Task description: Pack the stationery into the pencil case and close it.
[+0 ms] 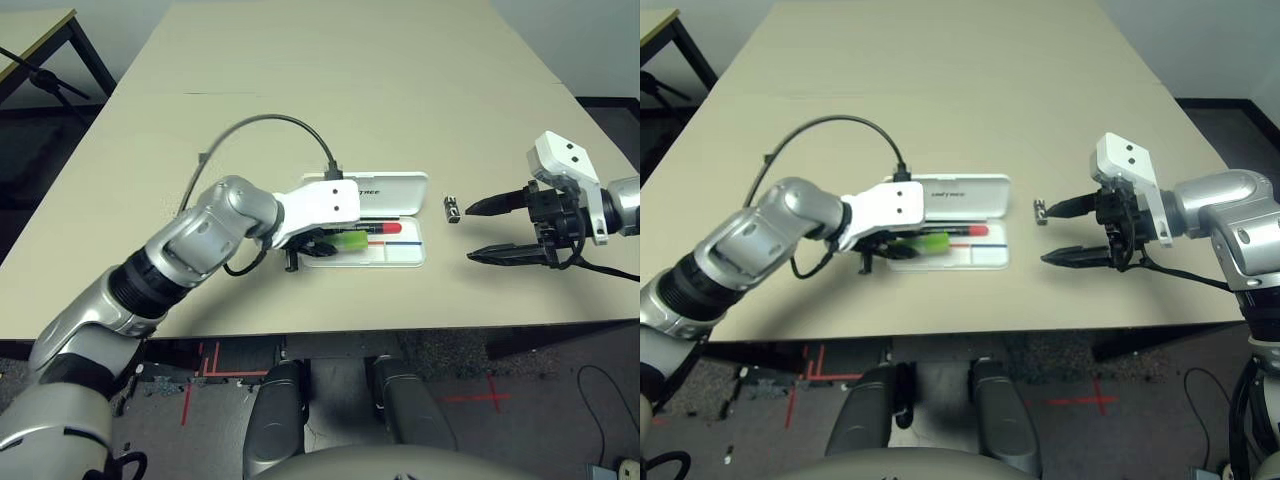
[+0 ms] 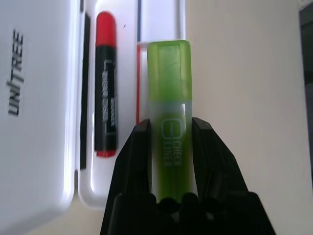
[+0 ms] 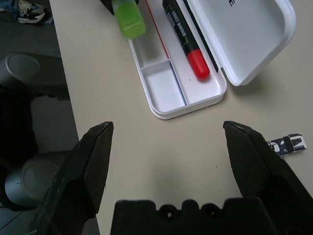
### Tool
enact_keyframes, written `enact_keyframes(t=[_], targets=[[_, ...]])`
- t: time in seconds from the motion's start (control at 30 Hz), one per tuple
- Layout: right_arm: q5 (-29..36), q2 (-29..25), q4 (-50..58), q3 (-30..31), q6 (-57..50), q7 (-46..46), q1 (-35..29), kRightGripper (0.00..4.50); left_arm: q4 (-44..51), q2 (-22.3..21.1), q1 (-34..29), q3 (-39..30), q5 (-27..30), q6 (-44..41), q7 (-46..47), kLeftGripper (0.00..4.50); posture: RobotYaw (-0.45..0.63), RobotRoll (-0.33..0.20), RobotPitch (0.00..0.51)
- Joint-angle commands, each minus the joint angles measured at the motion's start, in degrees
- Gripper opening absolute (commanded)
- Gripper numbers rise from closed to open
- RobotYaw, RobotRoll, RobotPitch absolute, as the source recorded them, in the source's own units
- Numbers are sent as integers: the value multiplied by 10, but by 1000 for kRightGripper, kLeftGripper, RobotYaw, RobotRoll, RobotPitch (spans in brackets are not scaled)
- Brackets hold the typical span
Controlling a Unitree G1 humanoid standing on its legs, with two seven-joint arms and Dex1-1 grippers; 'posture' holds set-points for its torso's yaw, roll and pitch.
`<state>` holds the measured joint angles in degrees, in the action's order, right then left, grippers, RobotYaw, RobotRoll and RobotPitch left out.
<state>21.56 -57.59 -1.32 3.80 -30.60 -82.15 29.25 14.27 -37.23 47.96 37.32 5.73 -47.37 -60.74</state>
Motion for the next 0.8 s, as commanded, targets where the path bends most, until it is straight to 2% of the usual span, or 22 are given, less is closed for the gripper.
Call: enact_keyframes(t=[0.03, 0.67, 0.7, 0.8], targets=[[-5, -5, 5, 3, 5, -1, -6, 4500, -23, 11, 11, 14, -21, 15, -6, 1071, -84, 0, 127], [-4, -6, 21, -1, 0, 8, -21, 4500, -79, 53, -9, 8, -60, 50, -9, 1071, -108, 0, 126], [-3, -6, 21, -1, 0, 8, -21, 4500, -77, 51, -11, 6, -60, 49, -9, 1792, -103, 0, 128], [-4, -4, 18, 1, 1, 8, -17, 4500, -71, 44, -15, -3, -59, 47, -12, 2864, -103, 0, 128]])
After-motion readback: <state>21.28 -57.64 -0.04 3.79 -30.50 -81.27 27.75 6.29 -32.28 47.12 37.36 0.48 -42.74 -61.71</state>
